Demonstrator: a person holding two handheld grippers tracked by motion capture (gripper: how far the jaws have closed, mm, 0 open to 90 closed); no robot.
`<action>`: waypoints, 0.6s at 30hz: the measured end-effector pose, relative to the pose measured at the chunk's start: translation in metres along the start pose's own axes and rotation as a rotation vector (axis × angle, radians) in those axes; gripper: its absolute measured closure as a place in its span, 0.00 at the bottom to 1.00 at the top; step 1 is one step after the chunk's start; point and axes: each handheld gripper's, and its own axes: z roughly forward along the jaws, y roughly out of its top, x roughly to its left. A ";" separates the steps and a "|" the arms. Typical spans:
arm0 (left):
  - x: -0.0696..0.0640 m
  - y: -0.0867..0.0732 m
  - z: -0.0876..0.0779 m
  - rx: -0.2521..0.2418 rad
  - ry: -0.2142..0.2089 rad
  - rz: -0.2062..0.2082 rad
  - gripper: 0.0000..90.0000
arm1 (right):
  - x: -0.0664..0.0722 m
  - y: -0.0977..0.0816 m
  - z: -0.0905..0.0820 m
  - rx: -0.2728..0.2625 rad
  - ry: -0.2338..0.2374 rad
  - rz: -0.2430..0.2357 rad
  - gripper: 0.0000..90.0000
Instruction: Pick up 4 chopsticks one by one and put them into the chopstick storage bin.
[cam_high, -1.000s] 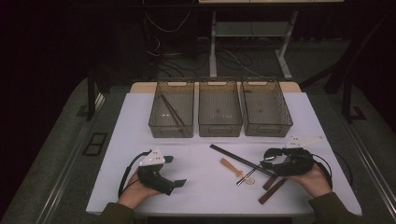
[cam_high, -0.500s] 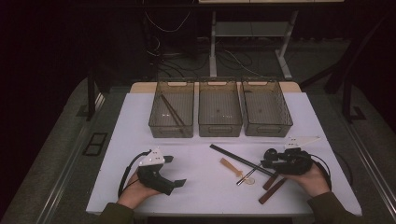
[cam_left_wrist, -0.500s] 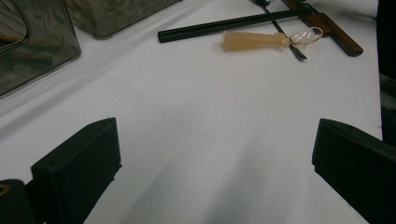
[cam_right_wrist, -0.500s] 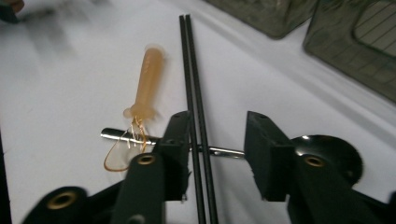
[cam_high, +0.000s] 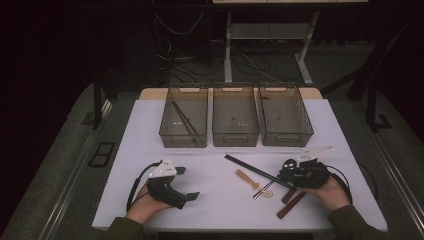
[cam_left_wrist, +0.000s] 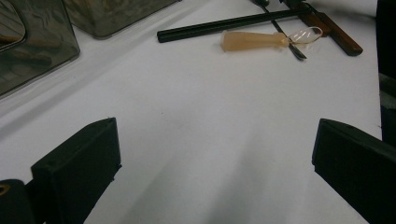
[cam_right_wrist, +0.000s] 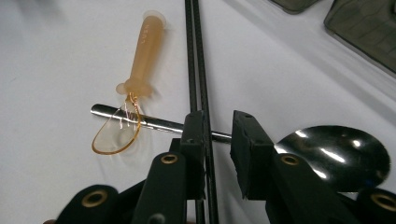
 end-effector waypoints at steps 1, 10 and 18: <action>0.000 0.000 0.000 0.000 -0.001 0.000 0.01 | 0.000 0.000 0.001 0.003 -0.002 -0.002 0.85; 0.000 0.000 0.000 0.000 -0.001 0.000 0.01 | 0.001 0.000 0.004 0.025 0.003 -0.016 0.88; 0.000 0.000 0.001 0.002 -0.002 0.001 0.01 | -0.001 -0.001 0.006 0.043 0.004 -0.016 0.89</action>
